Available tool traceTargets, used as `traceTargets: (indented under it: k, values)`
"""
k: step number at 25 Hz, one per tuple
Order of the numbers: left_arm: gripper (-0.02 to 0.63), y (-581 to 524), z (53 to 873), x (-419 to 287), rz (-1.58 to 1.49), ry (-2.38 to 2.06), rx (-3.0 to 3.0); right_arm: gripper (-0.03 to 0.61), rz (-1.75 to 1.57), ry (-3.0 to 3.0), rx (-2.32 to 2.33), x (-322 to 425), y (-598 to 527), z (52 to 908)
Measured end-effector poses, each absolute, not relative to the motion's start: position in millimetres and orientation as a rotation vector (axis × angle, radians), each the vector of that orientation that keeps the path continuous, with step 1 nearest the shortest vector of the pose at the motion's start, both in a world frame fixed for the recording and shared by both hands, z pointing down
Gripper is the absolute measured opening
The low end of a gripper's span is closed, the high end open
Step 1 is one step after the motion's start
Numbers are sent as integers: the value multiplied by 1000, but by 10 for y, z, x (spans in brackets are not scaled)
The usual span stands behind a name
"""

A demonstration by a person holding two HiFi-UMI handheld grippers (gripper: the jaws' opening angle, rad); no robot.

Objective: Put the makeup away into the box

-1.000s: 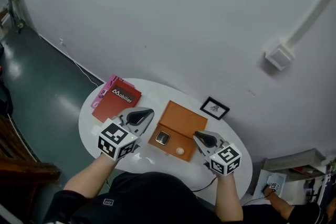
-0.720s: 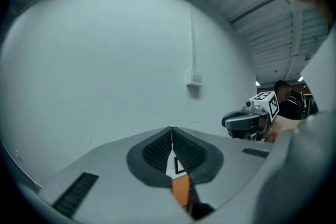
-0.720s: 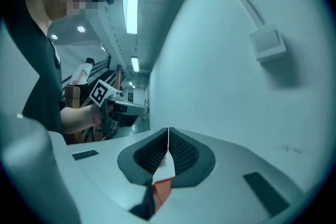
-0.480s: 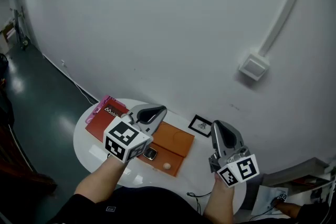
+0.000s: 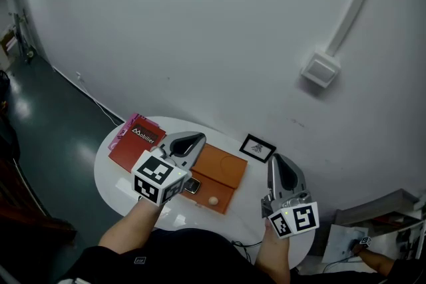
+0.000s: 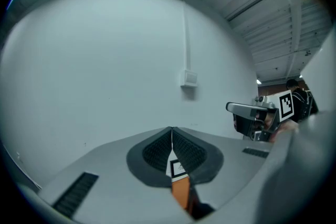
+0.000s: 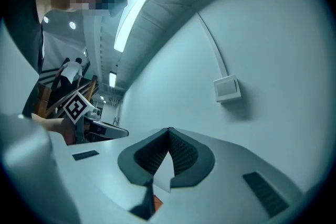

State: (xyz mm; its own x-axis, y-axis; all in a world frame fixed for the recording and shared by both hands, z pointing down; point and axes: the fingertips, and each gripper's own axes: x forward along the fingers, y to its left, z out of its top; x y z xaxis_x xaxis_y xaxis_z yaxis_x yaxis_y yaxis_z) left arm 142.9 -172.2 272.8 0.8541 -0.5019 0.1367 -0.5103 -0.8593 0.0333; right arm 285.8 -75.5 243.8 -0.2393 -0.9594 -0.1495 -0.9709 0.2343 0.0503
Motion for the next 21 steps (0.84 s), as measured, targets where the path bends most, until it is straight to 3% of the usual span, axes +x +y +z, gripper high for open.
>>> traceTargets:
  k: [21]
  values:
    - [14, -1720, 2686, 1521, 144, -743, 2978, 34, 155, 2426, -1897, 2786, -813, 2543]
